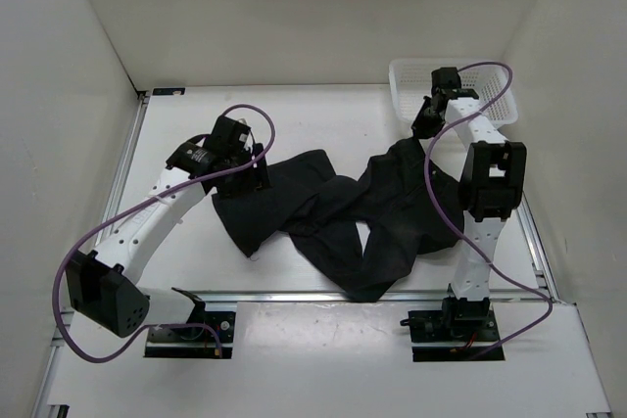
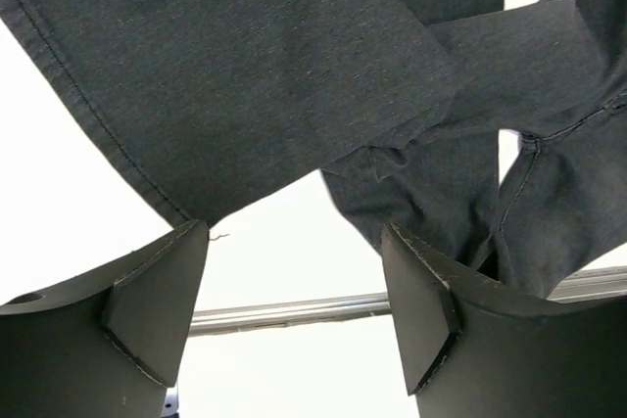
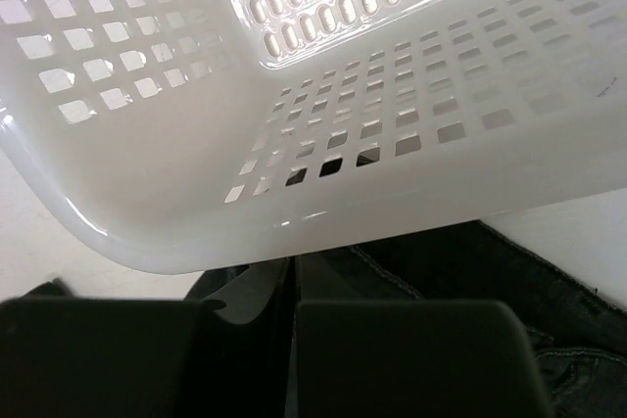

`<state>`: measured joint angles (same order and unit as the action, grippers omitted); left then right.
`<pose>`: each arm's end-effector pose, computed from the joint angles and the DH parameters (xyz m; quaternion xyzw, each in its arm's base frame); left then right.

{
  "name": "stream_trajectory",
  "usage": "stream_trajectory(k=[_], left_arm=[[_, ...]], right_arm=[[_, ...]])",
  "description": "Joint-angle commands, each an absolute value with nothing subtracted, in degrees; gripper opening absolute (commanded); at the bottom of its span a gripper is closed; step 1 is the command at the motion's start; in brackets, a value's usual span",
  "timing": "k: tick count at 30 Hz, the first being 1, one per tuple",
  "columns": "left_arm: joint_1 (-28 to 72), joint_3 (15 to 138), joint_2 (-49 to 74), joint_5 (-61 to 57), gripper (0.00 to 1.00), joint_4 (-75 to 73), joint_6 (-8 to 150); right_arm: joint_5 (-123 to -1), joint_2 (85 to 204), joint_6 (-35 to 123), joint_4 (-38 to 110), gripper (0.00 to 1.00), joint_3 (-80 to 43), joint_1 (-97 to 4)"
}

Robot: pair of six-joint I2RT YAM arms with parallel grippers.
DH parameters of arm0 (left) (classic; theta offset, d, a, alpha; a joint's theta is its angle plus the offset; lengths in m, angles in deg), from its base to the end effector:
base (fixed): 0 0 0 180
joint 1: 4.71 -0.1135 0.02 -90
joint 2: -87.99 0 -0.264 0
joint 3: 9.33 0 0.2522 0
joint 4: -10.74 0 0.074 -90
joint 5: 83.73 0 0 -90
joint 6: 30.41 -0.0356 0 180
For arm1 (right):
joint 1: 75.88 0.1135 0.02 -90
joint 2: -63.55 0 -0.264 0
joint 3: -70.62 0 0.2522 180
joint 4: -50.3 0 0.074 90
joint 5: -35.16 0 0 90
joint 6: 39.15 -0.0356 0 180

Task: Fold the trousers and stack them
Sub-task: Flatten the trousers out

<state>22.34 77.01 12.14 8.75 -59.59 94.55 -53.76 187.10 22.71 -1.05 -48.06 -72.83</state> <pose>0.2309 -0.1162 0.3207 -0.0722 0.9627 -0.1161 0.2337 0.4775 0.0248 0.2210 0.2105 0.9334 0.0694 0.2823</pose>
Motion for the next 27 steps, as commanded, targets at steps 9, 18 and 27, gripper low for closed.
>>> stream_trajectory(k=[9,18,27], left_arm=[[22.0,75.4,15.1,10.5,0.91,-60.3,94.8],[30.2,58.3,21.5,0.2,0.96,-50.3,103.4],[51.4,65.8,2.7,4.9,1.0,-45.6,111.0]], right_arm=[[-50.9,161.1,23.9,2.9,0.19,-29.1,-70.8],[-50.5,131.9,22.0,0.2,0.99,2.9,-74.5],[-59.6,126.0,13.9,0.2,0.98,16.5,-84.9]])
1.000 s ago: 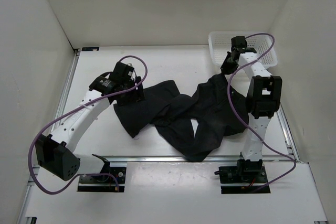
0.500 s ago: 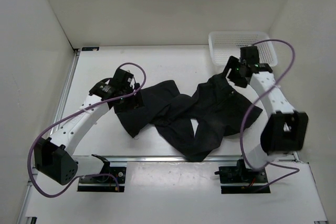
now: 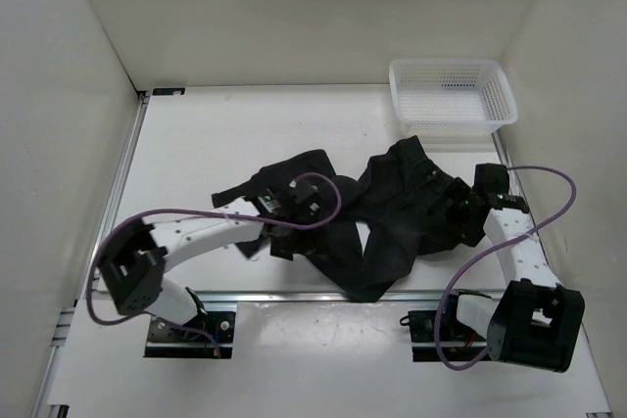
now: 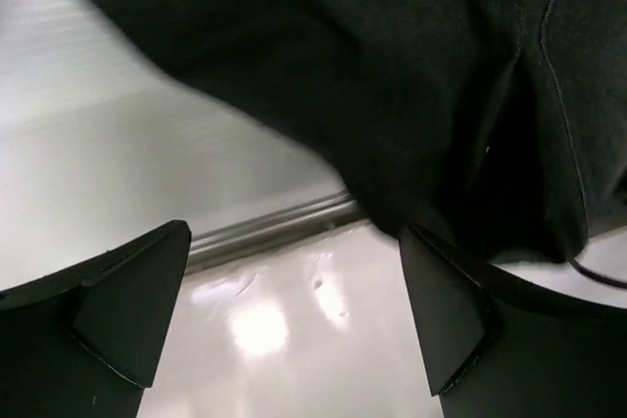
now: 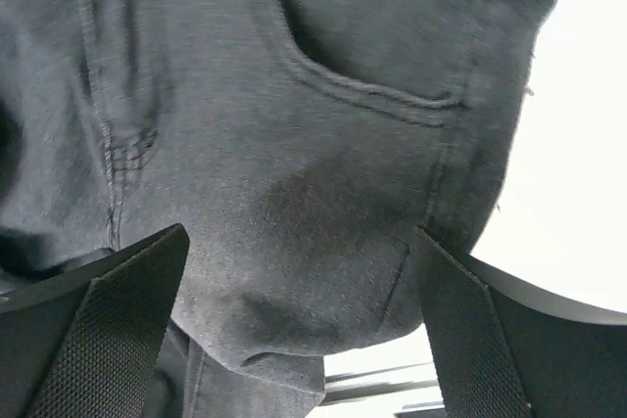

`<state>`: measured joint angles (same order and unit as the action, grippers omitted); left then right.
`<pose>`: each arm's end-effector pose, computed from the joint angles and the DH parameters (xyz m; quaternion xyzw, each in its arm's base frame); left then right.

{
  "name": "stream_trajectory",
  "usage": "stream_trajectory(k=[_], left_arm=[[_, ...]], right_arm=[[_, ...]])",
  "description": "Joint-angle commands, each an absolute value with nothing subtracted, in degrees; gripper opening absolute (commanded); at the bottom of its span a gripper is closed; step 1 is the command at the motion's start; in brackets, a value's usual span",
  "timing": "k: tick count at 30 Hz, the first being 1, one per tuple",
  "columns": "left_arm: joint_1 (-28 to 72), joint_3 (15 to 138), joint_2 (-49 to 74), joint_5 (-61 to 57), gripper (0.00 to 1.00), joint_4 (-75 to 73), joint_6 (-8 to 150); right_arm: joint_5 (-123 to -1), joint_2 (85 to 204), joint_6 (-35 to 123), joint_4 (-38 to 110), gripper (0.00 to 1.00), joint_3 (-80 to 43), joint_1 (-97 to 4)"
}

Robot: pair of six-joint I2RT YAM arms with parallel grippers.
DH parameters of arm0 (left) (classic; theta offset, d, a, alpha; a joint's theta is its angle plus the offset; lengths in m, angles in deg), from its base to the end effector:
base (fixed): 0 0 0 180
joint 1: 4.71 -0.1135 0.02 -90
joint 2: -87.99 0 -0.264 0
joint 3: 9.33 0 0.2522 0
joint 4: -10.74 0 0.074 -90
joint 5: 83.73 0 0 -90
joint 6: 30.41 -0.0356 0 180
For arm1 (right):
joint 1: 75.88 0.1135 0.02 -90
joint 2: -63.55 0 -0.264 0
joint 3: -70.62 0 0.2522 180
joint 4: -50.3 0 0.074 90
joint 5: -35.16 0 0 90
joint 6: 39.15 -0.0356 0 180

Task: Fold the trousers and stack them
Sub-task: Flatten the trousers out

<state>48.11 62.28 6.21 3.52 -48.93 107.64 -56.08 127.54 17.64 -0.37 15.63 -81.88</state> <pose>0.1607 -0.2148 0.2274 0.0452 0.9833 -0.1499 0.0932 0.2076 -0.0210 0.2167 0.3212 0.9101 0.0717 0.2518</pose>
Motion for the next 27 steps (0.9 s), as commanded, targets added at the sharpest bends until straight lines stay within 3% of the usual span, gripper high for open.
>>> stream_trajectory(k=[1,7,9,12,13,15,17,21,27], left_arm=[[51.9,65.8,-0.3,5.5,1.0,-45.0,111.6],[52.4,66.5,-8.4,3.1,1.0,-40.6,111.1],[52.4,67.0,-10.4,3.1,0.93,-40.0,111.1],[52.4,67.0,-10.4,4.7,0.61,-40.0,111.1],[52.4,66.5,-9.6,4.7,0.32,-40.0,111.1],[51.4,65.7,-7.4,5.3,0.1,-40.0,111.1],[48.4,64.1,-5.2,5.3,0.1,-40.0,109.8],[42.3,63.0,4.5,6.3,0.1,-44.5,107.4],[36.6,74.6,11.1,15.5,0.1,-59.1,102.8]], right_arm=[[-61.9,126.0,13.9,0.2,0.97,17.2,-85.9],[-60.1,129.7,12.0,4.3,0.94,20.2,-86.5],[-59.5,132.1,12.0,5.9,0.9,21.3,-86.5],[-59.0,131.0,12.0,5.9,0.83,22.7,-87.0],[-59.0,129.8,12.0,5.9,0.8,22.7,-87.0],[-58.0,126.3,12.0,4.0,0.7,23.3,-87.0],[-55.4,124.2,13.1,2.1,0.7,22.5,-87.0],[-53.3,122.0,13.1,-0.5,0.98,21.7,-87.0],[-57.1,128.2,11.6,2.9,1.0,23.6,-87.0]])
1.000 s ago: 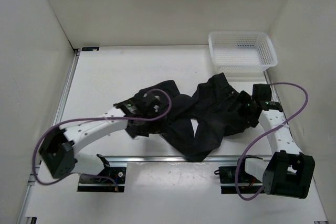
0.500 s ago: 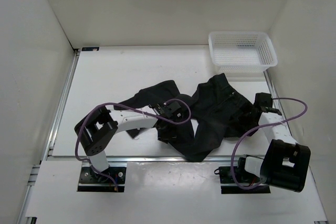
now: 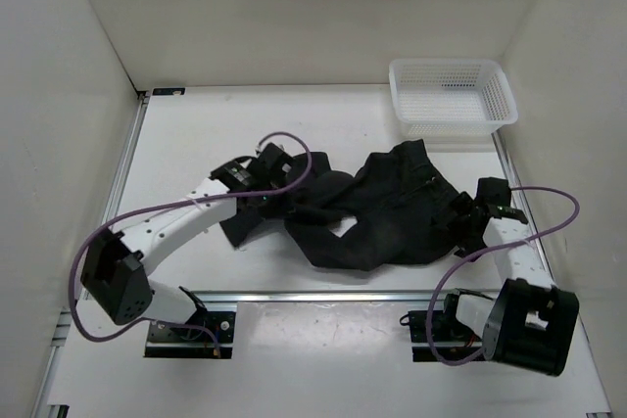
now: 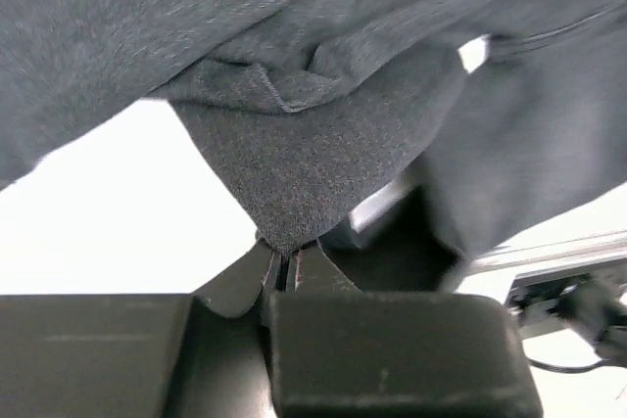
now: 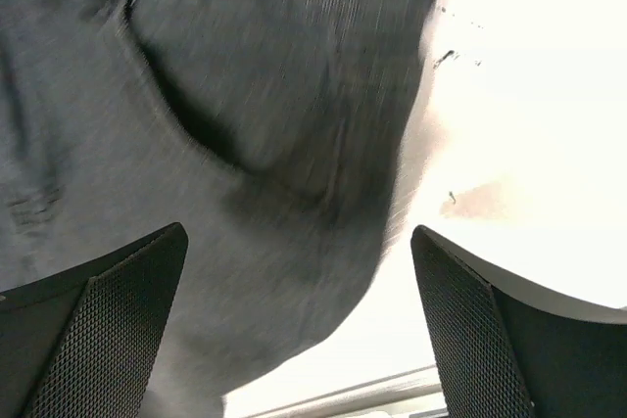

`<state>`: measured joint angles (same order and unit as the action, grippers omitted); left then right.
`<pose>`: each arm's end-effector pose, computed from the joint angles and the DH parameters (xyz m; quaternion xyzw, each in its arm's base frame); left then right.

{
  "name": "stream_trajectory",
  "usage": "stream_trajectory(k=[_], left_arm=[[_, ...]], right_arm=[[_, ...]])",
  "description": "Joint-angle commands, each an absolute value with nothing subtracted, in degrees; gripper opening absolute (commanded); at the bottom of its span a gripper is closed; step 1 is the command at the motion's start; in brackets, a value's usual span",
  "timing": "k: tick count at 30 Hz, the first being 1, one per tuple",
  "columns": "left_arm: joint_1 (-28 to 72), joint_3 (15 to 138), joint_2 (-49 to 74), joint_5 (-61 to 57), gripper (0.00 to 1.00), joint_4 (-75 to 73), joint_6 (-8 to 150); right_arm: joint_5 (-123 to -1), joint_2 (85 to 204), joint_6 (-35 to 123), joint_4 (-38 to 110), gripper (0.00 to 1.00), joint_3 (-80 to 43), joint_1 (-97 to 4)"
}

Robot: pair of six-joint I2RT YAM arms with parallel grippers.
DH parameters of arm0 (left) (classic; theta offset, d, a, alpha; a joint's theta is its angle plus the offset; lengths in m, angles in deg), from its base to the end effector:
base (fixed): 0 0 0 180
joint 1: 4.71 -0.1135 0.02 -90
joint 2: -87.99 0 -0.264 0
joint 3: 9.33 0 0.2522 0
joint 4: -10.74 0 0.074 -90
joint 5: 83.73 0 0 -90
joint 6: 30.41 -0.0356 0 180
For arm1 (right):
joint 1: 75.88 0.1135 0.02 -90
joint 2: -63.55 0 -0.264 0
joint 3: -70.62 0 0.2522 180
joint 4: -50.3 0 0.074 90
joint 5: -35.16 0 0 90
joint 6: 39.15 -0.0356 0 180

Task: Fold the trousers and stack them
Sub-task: Flatten the trousers out

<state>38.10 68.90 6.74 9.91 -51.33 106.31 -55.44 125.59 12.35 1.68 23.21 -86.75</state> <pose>0.2053 -0.1871 0.2618 -0.0401 0.9752 -0.1298 0.1749 0.1862 -0.0354 0.1851 0.4052 0.8845 0.0602 0.2234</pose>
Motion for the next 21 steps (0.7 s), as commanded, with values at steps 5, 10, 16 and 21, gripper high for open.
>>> stream_trajectory(k=[5,10,16,21], left_arm=[[32.7,81.5,12.4,17.6,0.1,-63.8,98.5],[27.8,85.0,12.4,17.4,0.1,-64.5,96.9],[19.0,99.1,6.5,15.6,0.1,-65.2,89.3],[12.5,135.8,-9.4,16.6,0.1,-77.9,84.6]], right_arm=[[-62.1,130.4,9.6,8.6,0.93,27.2,-87.0],[-62.8,134.5,9.1,16.6,0.47,27.9,-86.5],[-62.8,141.9,9.9,15.1,0.0,7.9,-86.5],[-60.4,139.8,11.1,5.1,0.0,-13.9,-86.5]])
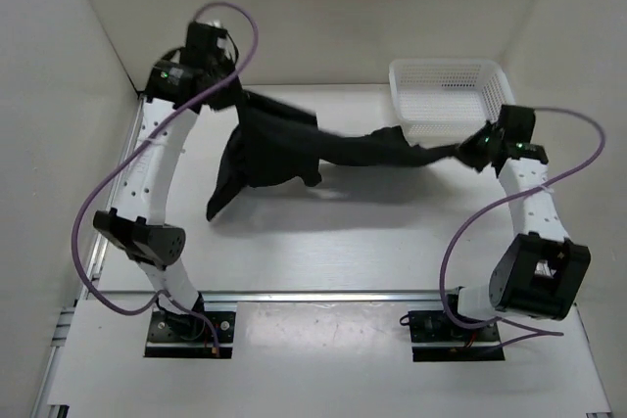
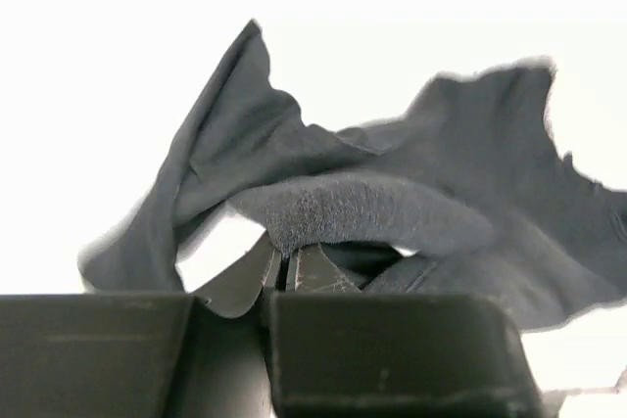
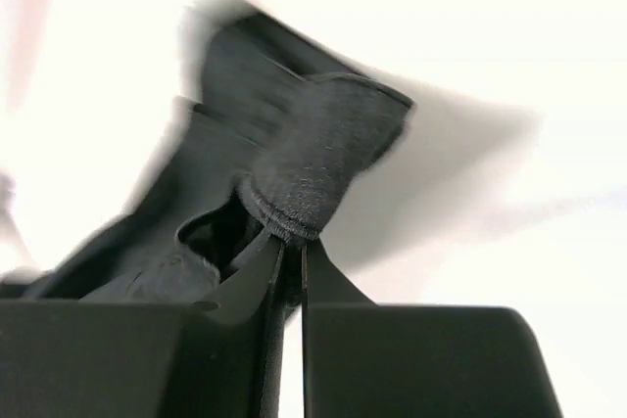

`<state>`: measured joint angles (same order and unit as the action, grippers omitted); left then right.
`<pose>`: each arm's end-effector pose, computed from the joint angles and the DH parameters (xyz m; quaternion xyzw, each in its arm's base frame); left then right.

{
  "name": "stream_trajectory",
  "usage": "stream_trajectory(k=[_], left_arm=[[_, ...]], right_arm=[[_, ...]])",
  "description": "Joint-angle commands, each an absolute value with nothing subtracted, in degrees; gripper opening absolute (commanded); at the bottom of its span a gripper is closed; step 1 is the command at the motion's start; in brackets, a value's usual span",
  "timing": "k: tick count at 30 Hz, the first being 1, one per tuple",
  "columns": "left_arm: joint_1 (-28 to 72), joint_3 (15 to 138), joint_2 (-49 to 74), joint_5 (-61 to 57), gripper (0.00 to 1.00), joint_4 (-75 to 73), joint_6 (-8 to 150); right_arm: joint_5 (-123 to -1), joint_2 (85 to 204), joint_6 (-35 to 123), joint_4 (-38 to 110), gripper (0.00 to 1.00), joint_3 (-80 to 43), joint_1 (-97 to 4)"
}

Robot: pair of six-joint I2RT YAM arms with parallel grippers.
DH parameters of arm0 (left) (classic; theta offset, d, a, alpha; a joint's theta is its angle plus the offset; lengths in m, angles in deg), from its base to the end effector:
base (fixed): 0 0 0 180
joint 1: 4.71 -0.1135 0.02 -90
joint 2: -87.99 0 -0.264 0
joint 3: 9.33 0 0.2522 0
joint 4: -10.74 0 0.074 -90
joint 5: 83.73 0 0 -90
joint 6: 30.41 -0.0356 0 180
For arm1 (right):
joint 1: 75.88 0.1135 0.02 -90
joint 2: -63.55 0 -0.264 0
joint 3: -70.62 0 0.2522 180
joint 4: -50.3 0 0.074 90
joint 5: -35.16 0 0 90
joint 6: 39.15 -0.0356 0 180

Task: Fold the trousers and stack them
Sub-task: Flatten the trousers out

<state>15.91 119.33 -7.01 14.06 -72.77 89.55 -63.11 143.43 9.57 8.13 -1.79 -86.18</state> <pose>0.3044 -0.1094 0.4328 -0.0995 0.9321 -0.0886 0.3369 0.2906 -0.0476 0.2574 0.3849 0.8537 0.1571 0.3135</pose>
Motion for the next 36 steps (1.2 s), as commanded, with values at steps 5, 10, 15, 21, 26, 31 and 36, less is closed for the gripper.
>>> stream_trajectory(k=[5,10,15,21,26,31,36], left_arm=[[8.6,136.0,-5.6,12.4,0.1,-74.3,84.5],[8.6,115.0,0.6,9.7,0.18,-72.8,84.6],[7.3,98.6,3.1,9.2,1.0,-70.3,84.0],[4.4,95.0,9.0,14.0,0.15,-69.6,85.9],[-1.8,85.1,11.5,13.9,0.19,-63.9,86.5],[-16.5,70.2,5.2,-10.6,0.95,-52.7,85.4],[-12.7,65.2,2.0,-13.7,1.0,-48.6,85.4]], right_arm=[[-56.0,132.9,11.6,0.9,0.0,-16.1,-86.5],[-50.0,124.4,8.0,-1.0,0.0,3.0,-86.5],[-45.0,119.0,5.5,-1.7,0.0,13.2,-87.0],[-43.9,119.1,7.3,-3.0,0.0,12.0,-87.0],[-44.4,119.1,8.4,-3.5,0.0,10.2,-87.0],[-46.5,119.6,11.0,-4.1,0.0,9.7,-87.0],[-48.3,120.2,12.3,-4.7,0.0,9.7,-87.0]])
